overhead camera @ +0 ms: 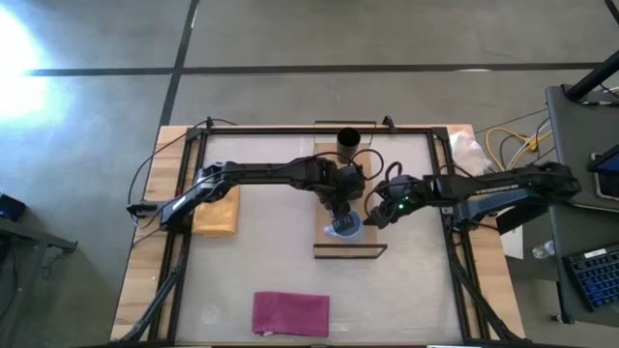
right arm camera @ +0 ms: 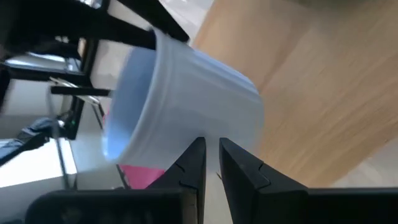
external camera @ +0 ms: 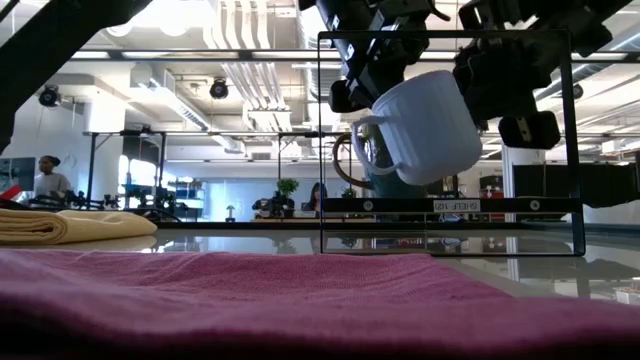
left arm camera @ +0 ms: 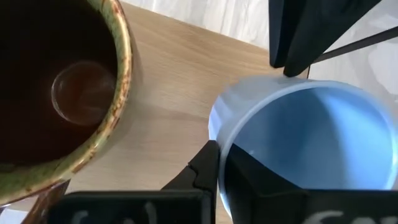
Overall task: Stack small to large cups/mugs on shelf
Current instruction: Put the blue mug on the shelf, then return to Home Position
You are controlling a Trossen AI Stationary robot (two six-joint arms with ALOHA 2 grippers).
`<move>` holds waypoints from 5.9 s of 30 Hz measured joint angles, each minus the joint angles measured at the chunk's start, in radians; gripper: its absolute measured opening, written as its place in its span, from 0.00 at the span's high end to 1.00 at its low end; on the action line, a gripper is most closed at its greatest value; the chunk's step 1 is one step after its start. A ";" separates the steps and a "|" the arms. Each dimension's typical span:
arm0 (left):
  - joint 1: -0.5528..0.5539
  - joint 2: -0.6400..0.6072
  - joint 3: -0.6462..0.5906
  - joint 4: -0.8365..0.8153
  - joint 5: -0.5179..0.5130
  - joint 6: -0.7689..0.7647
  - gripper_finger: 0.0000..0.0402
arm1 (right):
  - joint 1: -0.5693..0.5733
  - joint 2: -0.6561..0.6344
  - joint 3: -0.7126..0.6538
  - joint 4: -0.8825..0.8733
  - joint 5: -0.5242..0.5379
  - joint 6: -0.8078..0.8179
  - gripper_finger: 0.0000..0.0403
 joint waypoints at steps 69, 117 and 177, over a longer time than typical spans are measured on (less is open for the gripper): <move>-0.005 -0.914 -0.926 1.012 0.004 0.002 0.77 | -0.013 -0.893 0.029 -0.006 -0.146 -0.685 0.90; 0.040 -2.156 -2.125 0.921 -0.234 -0.317 0.77 | -0.018 -1.052 -0.591 0.598 0.256 -0.780 0.90; 0.040 -2.021 -2.173 1.050 -0.226 -0.315 0.77 | -0.019 -1.035 -0.589 0.252 0.272 -0.734 0.90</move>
